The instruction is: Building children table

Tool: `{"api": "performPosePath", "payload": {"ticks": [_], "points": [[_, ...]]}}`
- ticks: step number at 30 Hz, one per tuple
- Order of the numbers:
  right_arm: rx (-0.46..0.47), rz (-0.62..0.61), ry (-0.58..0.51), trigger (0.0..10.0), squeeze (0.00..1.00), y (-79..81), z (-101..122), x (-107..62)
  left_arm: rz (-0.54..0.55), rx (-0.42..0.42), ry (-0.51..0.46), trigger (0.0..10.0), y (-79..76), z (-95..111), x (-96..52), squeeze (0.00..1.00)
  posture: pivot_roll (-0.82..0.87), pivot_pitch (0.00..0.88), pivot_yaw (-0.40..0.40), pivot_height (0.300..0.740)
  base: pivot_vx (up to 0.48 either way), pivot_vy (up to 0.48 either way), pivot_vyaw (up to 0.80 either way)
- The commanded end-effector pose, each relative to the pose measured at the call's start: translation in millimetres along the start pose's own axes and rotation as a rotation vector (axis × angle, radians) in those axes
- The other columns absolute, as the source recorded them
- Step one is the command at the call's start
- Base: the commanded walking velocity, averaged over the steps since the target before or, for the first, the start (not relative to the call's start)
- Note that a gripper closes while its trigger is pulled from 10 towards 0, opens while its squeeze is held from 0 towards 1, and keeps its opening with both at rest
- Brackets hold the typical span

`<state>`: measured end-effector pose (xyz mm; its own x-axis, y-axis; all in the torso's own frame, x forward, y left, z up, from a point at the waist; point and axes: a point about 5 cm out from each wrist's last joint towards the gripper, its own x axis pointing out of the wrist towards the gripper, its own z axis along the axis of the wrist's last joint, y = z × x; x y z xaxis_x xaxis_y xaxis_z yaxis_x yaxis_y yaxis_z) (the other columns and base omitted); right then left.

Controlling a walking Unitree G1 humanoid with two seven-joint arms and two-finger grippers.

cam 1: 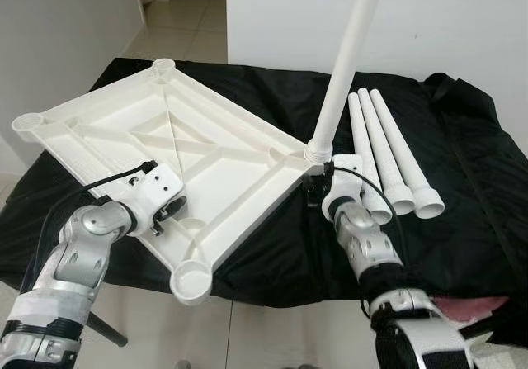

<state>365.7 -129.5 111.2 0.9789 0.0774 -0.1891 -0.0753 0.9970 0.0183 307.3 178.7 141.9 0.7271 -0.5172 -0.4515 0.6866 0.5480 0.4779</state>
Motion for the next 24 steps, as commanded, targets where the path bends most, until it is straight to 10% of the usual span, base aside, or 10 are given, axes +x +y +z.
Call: {"api": "performPosePath", "payload": {"ticks": [1,10,17,24], "points": [[-0.002,0.068,-0.021,10.0,0.0,13.7,7,4.8,-0.073,0.052,-0.099,10.0,-10.6,26,10.5,0.0,0.03,0.001,-0.014,0.74,0.0,0.0,0.0],[-0.001,0.012,-0.087,10.0,0.0,2.0,21,9.5,-0.018,0.018,-0.157,10.0,-7.0,40,18.4,0.0,0.04,0.0,-0.022,0.74,0.0,0.0,0.0],[-0.008,-0.043,-0.211,10.0,0.0,-21.8,25,-4.4,0.072,-0.072,-0.195,10.0,32.3,34,-3.7,0.0,0.04,0.004,-0.019,0.74,0.0,0.0,0.0],[0.005,-0.08,-0.318,10.0,0.0,-37.1,36,-16.4,-0.056,-0.113,-0.253,10.0,32.8,33,-15.1,0.0,0.03,0.005,-0.016,0.74,0.0,0.0,0.0]]}}
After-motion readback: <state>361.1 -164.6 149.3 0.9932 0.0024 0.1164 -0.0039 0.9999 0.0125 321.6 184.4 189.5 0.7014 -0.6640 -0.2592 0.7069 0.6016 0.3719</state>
